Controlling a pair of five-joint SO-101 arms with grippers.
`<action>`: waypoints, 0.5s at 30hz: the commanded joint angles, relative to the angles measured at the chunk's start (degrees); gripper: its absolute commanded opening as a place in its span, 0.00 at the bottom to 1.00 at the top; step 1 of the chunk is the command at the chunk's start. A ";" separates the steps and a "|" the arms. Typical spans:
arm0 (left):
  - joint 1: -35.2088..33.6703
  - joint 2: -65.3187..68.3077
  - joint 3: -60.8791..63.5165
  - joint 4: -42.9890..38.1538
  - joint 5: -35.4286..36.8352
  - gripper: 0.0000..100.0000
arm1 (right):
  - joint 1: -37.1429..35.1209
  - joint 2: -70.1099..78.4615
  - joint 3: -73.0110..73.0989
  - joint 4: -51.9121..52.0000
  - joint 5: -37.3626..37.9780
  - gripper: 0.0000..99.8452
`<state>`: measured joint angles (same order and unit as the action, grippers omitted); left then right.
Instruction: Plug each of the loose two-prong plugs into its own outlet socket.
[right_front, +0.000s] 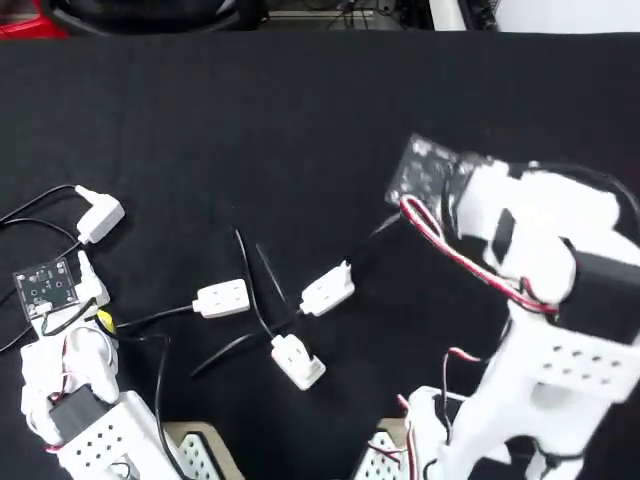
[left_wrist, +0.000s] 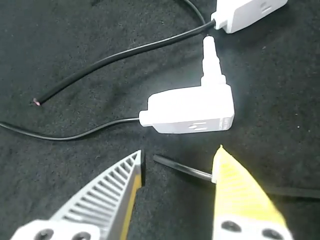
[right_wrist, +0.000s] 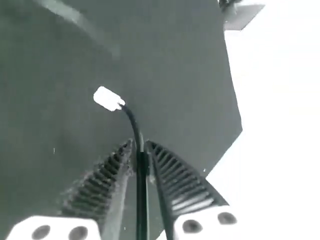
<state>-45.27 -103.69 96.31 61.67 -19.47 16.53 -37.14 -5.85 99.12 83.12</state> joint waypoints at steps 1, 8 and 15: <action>0.57 0.00 1.10 0.18 -0.62 0.23 | 3.52 -4.26 4.97 2.11 5.71 0.01; 0.57 0.00 1.10 0.79 -0.62 0.23 | 0.88 -11.38 27.56 2.11 15.21 0.01; 0.57 0.00 1.10 0.70 -0.62 0.23 | -19.16 -11.74 44.26 -3.69 10.90 0.01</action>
<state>-45.27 -103.69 96.31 61.67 -19.47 4.66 -48.04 34.07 98.51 97.36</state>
